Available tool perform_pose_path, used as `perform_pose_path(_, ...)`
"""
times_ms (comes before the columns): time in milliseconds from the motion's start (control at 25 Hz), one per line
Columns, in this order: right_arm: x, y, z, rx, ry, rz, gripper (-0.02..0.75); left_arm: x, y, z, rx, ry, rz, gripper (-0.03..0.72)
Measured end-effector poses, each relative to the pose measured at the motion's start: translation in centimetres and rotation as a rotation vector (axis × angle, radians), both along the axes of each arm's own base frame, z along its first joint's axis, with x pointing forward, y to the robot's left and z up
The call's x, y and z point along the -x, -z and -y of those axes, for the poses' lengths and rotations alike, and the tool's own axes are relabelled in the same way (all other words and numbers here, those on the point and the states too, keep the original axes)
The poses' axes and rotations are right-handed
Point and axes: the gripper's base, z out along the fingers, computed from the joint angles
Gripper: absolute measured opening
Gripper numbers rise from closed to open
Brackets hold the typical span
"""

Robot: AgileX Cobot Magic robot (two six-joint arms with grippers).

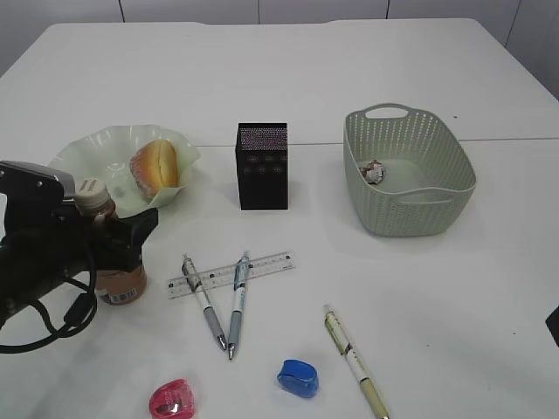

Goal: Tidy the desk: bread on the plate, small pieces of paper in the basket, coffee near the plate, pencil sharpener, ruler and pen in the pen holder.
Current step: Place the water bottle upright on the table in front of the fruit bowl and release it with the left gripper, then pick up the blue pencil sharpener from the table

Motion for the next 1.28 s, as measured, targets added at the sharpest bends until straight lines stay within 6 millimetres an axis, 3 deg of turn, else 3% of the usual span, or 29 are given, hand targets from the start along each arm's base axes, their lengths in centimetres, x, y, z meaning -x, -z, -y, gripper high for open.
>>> perform_pose_path(360,0.0,0.0,0.0,0.001,0.0,0.0,0.477,0.8,-3.8,-0.2,-0.008,0.016,0.125,0.567)
perform_pose_path(880,-0.1,0.0,0.0,0.0,-0.001,0.01,0.477,2.0,-11.2,-1.4,0.053,-0.061,0.371,0.567)
perform_pose_path(1080,-0.1,0.0,0.0,0.0,-0.001,0.01,0.477,2.5,-12.7,-3.5,0.02,-0.133,0.329,0.566)
perform_pose_path(1280,-0.1,0.0,0.0,-0.001,-0.001,0.016,0.477,3.5,-13.0,-6.3,-0.005,-0.247,0.143,0.559)
